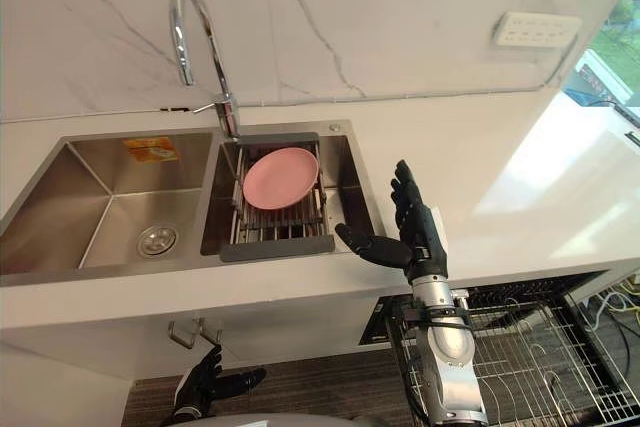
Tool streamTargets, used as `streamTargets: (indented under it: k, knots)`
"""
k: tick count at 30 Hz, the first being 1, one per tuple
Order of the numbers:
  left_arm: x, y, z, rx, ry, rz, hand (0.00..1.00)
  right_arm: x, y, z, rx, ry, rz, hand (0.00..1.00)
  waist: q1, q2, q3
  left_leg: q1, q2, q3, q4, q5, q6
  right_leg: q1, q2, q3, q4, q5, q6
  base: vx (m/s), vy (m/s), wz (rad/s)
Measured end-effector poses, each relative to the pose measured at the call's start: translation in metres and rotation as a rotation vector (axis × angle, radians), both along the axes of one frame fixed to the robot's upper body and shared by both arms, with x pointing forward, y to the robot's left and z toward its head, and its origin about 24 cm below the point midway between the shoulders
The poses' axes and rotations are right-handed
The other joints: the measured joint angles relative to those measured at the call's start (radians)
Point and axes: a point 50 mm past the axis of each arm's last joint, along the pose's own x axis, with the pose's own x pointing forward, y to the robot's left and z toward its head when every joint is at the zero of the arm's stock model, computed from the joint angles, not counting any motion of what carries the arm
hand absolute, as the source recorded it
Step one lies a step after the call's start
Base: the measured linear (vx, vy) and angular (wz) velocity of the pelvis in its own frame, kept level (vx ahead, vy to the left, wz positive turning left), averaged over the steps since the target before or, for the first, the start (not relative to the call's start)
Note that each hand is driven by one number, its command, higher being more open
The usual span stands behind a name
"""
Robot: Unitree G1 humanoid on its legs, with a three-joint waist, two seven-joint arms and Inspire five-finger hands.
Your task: Walk over to the sink, pick up the cup, carry it to the dishwasher, place the cup inside the dishwasher, then close the dishwasher door
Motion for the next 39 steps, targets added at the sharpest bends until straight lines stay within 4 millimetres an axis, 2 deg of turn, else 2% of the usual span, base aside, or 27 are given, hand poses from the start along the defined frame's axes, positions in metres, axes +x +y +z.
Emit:
streamTargets:
  k: [5,16,25,32,36,39]
  knots:
    - [0.001,0.000,0.000,-0.003,-0.003,-0.002,1.00,0.006,-0.003,0.009,-0.113,-0.030,0.006,1.00,0.003,0.000,0.002,0.002,0.000,-0.002,0.000,0.000,0.000,0.007,0.000,-0.008,-0.003,0.000,0.000,0.00,-0.006,0.02]
    - [0.004,0.001,0.002,-0.012,-0.024,-0.009,1.00,0.022,-0.006,0.028,-0.538,-0.117,-0.047,1.00,0.006,-0.001,0.021,-0.007,-0.006,-0.023,0.000,0.003,0.004,0.010,-0.007,-0.033,-0.006,-0.002,0.003,-0.01,-0.006,0.06]
    - [0.005,0.000,0.003,-0.022,-0.033,-0.021,1.00,0.037,0.006,0.037,-0.670,-0.176,-0.003,1.00,0.008,0.000,0.023,-0.025,-0.010,-0.050,0.000,0.008,0.004,0.009,-0.008,-0.064,-0.016,-0.002,0.004,0.00,-0.010,0.09]
    - [0.007,0.000,0.005,-0.030,-0.050,-0.033,1.00,0.052,0.019,0.033,-0.743,-0.178,0.030,1.00,0.023,0.000,0.023,-0.034,-0.008,-0.049,0.000,0.021,0.003,0.009,-0.008,-0.083,-0.016,-0.002,0.004,-0.02,-0.011,0.10]
    - [0.011,0.003,0.008,-0.027,-0.069,-0.060,1.00,0.067,0.030,0.038,-0.794,-0.217,0.035,1.00,0.036,-0.002,0.033,-0.081,-0.006,-0.052,0.000,0.033,0.004,-0.035,-0.006,-0.088,-0.011,0.003,0.004,-0.07,0.000,0.03]
    - [0.029,0.010,0.014,-0.005,-0.108,-0.089,1.00,0.095,0.034,0.057,-0.841,-0.285,-0.045,1.00,0.062,-0.012,0.097,-0.155,0.000,-0.058,0.001,0.062,0.010,-0.108,0.001,-0.094,-0.009,0.032,0.000,-0.12,0.017,0.10]
